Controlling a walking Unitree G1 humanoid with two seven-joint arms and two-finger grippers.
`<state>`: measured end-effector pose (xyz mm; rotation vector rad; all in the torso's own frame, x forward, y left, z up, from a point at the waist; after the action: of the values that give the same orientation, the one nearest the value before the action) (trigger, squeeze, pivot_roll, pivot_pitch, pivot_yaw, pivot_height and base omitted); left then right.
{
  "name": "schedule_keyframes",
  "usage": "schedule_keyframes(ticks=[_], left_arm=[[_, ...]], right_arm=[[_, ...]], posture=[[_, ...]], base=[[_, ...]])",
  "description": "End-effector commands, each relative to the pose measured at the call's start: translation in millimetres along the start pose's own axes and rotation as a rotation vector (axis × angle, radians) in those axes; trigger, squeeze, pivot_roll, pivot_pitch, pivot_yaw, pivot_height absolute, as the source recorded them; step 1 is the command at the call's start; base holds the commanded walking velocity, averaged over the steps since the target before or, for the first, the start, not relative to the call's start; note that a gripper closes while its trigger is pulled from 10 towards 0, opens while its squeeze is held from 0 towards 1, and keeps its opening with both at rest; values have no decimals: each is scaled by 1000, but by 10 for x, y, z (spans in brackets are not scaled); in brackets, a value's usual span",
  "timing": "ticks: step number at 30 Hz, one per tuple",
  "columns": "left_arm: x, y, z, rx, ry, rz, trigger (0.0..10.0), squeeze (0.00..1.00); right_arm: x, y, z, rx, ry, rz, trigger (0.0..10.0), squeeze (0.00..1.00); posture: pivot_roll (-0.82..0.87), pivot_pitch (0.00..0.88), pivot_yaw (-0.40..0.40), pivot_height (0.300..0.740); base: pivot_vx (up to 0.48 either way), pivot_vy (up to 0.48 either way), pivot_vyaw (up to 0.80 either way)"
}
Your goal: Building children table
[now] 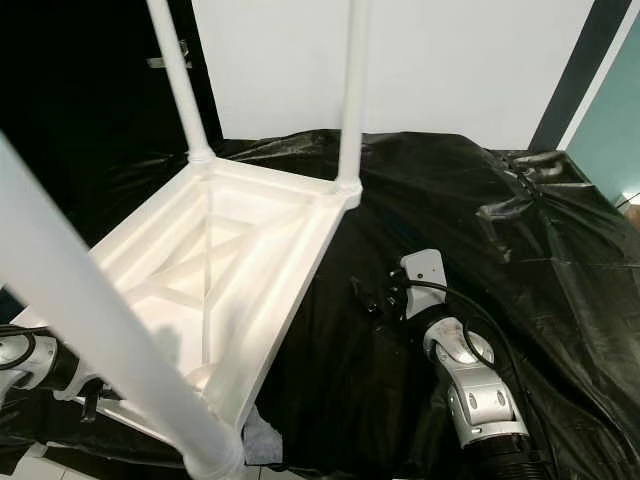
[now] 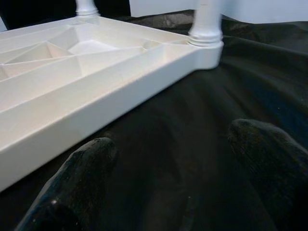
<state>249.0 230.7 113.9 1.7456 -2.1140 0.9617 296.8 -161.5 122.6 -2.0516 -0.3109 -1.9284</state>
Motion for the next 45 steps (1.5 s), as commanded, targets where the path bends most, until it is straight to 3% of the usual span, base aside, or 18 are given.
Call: schedule_keyframes(ticks=[1, 10, 11, 12, 13, 19, 20, 21, 23, 27, 28, 29, 30, 31, 32, 34, 35, 45], left_arm=[[-74, 1, -2, 54, 1, -71, 0, 0], [-56, -55, -5, 93, 10, -52, 0, 0], [-26, -77, 10, 107, 21, -49, 980, 0], [-8, -91, 21, 116, 29, -49, 980, 0], [13, -105, 32, 126, 36, -44, 9451, 0], [93, -167, 70, 163, 77, -44, 8784, 0], [86, -174, 72, 169, 71, -43, 10000, 0], [70, -173, 72, 167, 63, -43, 9333, 0], [52, -177, 70, 171, 53, -36, 10000, 0], [48, -179, 69, 171, 55, -41, 9373, 0], [49, -183, 69, 172, 56, -40, 6275, 0], [50, -199, 69, 183, 58, -40, 4706, 0], [52, -217, 70, 199, 56, -36, 0, 0], [52, -217, 70, 199, 56, -36, 0, 0], [58, -243, 75, 219, 53, -27, 4902, 0], [62, -250, 78, 224, 54, -25, 4902, 0], [74, -271, 85, 238, 57, -21, 10000, 0], [120, -411, 127, 304, 64, -20, 10000, 0]], right_arm=[[13, 24, 0, -10, -2, 4, 10000, 0], [21, 24, 11, -8, -1, 4, 10000, 0], [24, 27, 14, -9, 0, 4, 10000, 0], [24, 29, 15, -10, 0, 4, 10000, 0], [27, 31, 15, -10, 1, 3, 10000, 0], [32, 31, 12, -11, 2, 2, 10000, 0], [33, 30, 12, -10, 1, 2, 10000, 0], [32, 29, 11, -9, 1, 2, 10000, 0], [32, 29, 11, -9, 1, 2, 10000, 0], [32, 31, 12, -9, 1, 2, 10000, 0], [33, 32, 12, -10, 1, 2, 10000, 0], [33, 33, 13, -10, 1, 2, 10000, 0], [32, 34, 12, -11, 1, 3, 10000, 0], [32, 34, 12, -11, 1, 3, 10000, 0], [29, 35, 10, -12, 1, 4, 10000, 0], [28, 36, 8, -13, 1, 4, 10000, 0], [27, 39, 8, -15, 1, 5, 10000, 0], [39, 38, 26, -20, 9, 9, 10000, 0]], posture=[[115, 0, 6, 740], [122, 0, 4, 740], [122, 0, 4, 740], [121, 0, 4, 740], [120, 0, 4, 740], [116, 0, 4, 740], [115, 0, 5, 740], [115, 0, 6, 740], [115, 0, 6, 740], [116, 0, 6, 740], [116, 0, 6, 740], [116, 0, 6, 740], [116, 0, 7, 740], [116, 0, 7, 740], [117, 0, 9, 740], [117, 0, 9, 740], [119, 0, 7, 740], [118, 0, 7, 740]], base=[[0, 0, 0], [0, 0, 0], [0, 0, 0], [0, 0, 0], [0, 0, 0], [0, 0, 0], [0, 0, 0], [0, 0, 0], [0, 0, 0], [0, 0, 0], [0, 0, 0], [0, 0, 0], [0, 0, 0], [0, 0, 0], [0, 0, 0], [0, 0, 0], [0, 0, 0], [0, 0, 0]])
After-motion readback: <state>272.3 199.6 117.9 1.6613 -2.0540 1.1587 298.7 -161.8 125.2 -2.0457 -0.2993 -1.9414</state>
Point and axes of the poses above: a point about 5 cm out from each wrist's last joint towards the gripper, its own z axis pointing out of the wrist towards the gripper, its own x axis along the axis of the wrist's last joint, y = z × x, the point moved 1 cm from there along z, pointing out of the wrist towards the gripper, and after that the axes turned 14 degrees about z, right-handed, at the moved point
